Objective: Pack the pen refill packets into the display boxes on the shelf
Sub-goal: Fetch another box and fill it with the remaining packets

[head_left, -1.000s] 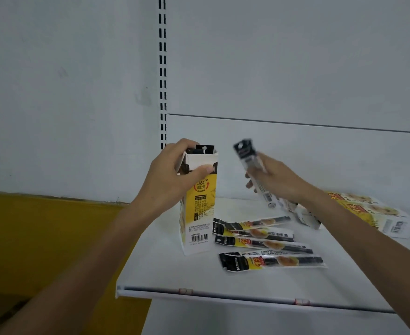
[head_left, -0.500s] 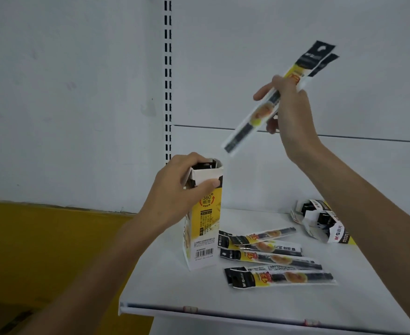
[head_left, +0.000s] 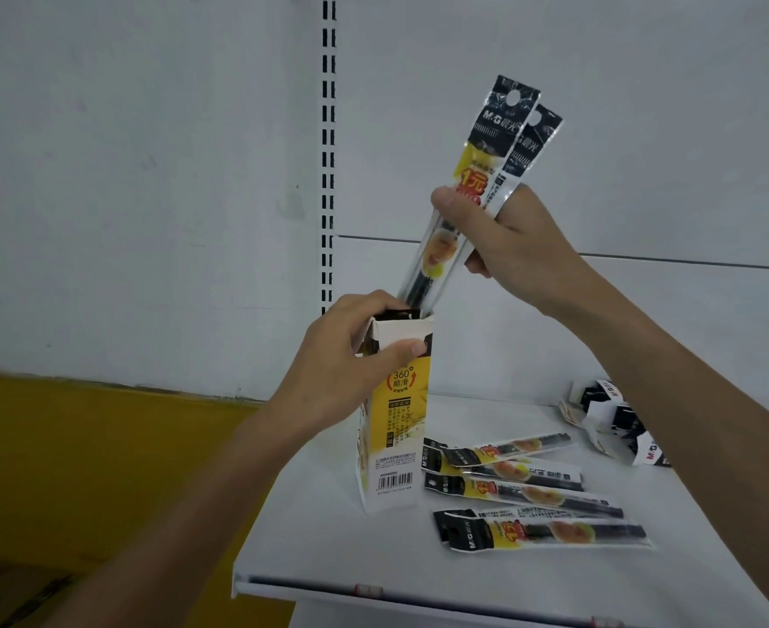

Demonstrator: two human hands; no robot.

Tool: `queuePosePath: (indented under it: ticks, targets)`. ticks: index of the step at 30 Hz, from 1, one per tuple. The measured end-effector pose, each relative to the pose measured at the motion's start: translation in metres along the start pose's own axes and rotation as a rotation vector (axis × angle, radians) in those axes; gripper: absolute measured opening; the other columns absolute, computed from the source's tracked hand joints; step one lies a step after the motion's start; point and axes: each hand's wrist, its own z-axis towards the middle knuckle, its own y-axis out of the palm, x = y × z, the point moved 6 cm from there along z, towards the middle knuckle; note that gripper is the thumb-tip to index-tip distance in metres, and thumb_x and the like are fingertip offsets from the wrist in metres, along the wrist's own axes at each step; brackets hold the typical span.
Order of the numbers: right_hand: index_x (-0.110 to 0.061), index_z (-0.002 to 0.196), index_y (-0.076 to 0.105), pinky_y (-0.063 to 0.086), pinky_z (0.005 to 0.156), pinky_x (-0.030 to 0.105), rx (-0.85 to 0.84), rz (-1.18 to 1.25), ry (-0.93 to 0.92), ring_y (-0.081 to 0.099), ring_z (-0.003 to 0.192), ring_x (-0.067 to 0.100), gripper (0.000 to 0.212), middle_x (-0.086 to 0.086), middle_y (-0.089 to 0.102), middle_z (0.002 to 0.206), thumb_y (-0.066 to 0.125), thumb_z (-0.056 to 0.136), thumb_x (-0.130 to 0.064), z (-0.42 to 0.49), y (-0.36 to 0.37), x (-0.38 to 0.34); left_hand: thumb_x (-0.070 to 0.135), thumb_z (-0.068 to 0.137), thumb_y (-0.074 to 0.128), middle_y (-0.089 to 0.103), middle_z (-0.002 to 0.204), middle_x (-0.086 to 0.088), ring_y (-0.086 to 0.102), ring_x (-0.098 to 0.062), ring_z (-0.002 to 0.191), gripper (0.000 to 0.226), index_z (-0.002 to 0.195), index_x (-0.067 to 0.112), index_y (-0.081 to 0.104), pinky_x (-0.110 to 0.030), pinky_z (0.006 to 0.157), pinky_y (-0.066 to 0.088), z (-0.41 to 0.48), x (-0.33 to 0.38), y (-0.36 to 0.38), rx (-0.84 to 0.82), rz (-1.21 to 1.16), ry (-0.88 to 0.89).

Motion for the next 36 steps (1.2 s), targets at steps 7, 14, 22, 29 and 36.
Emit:
queuePosePath:
  ticks: [7,14,22,29,36]
  targets:
    - [-0.004,0.079,0.061,0.038,0.061,0.025,-0.397,-0.271,0.134,0.048,0.060,0.007,0.034,0.006,0.058,0.071,0.052,0.092,-0.034,-0.008,0.044,0.033,0.031,0.078,0.069,0.063,0.104,0.003,0.061,-0.016,0.097,0.022,0.097,0.036,0.061,-0.038,0.085,0.053,0.002,-0.005,0.004,-0.036,-0.063,-0.010]
    - [-0.005,0.099,0.063,0.039,0.055,0.009,-0.137,0.148,0.067,0.053,0.058,-0.002,0.018,-0.003,0.061,0.075,0.068,0.082,-0.007,-0.001,0.026,0.031,0.019,0.081,0.066,0.063,0.098,0.006,0.065,-0.011,0.088,0.039,0.106,0.040,0.045,-0.029,0.075,0.055,0.003,-0.005,0.002,-0.038,-0.139,-0.008]
    - [-0.021,0.096,0.069,0.048,0.073,0.020,-0.157,0.030,0.043,0.064,0.083,0.005,0.012,-0.008,0.070,0.091,0.060,0.089,-0.023,-0.007,0.018,0.023,0.020,0.077,0.069,0.060,0.109,-0.002,0.067,-0.015,0.083,0.062,0.106,0.054,0.026,-0.029,0.073,0.057,0.003,-0.009,0.001,0.040,-0.167,-0.058]
    - [0.008,0.079,0.060,0.033,0.061,0.024,-0.332,-0.331,-0.024,0.051,0.074,0.026,0.052,0.028,0.058,0.082,0.036,0.098,-0.035,-0.033,0.048,0.027,0.020,0.077,0.069,0.059,0.102,-0.007,0.068,-0.018,0.080,0.063,0.110,0.054,0.028,-0.037,0.076,0.057,0.003,-0.006,0.003,0.035,-0.161,-0.039]
    - [-0.015,0.094,0.067,0.047,0.082,0.014,-0.099,-0.077,-0.122,0.063,0.086,0.003,0.014,-0.007,0.069,0.089,0.053,0.092,-0.016,-0.034,0.027,0.016,0.021,0.078,0.068,0.059,0.106,-0.007,0.067,-0.016,0.081,0.059,0.110,0.054,0.031,-0.032,0.074,0.057,0.000,-0.005,0.001,0.039,-0.118,-0.034]
